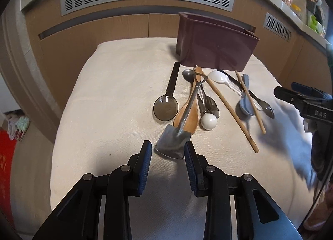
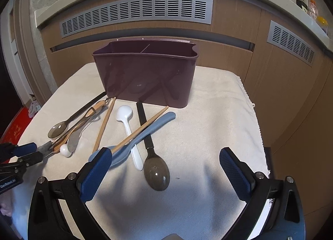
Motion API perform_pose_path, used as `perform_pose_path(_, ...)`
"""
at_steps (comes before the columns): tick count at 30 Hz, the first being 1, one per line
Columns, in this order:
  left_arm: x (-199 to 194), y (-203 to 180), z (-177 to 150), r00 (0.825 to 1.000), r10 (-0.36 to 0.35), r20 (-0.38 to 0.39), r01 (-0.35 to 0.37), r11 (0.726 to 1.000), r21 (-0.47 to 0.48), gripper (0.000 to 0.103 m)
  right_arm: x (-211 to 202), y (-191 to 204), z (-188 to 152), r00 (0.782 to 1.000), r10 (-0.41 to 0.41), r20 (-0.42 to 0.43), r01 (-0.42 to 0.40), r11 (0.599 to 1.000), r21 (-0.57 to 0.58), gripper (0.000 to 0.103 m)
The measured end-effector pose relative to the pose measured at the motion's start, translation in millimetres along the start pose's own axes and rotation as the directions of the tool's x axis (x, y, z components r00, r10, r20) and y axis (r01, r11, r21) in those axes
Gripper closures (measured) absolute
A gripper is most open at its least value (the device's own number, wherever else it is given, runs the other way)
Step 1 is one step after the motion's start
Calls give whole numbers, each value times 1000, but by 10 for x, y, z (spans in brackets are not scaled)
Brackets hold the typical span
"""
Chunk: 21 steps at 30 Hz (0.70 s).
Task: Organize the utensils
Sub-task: 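Lower the right gripper onto the white ball-ended spoon and close on it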
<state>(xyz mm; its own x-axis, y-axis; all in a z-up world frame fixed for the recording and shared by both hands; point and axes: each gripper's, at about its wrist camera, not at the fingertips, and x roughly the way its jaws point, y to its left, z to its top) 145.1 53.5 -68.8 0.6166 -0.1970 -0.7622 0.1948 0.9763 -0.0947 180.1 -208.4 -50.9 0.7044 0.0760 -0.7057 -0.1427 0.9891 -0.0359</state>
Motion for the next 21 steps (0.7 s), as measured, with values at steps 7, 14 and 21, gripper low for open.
perform_pose_path(7, 113, -120, -4, 999, 41, 6, -41, 998, 37, 52, -38, -13, -53, 1000, -4, 10, 4, 1000, -9, 0)
perform_pose_path(14, 177, -146, -28, 999, 50, 3, -50, 997, 59, 64, 40, -69, -87, 1000, -2, -12, 2, 1000, 17, 0)
perform_pose_path(21, -86, -61, 59, 989, 58, 139, -58, 998, -4, 68, 3, 4, -60, 1000, 6, -1, -6, 1000, 0, 0)
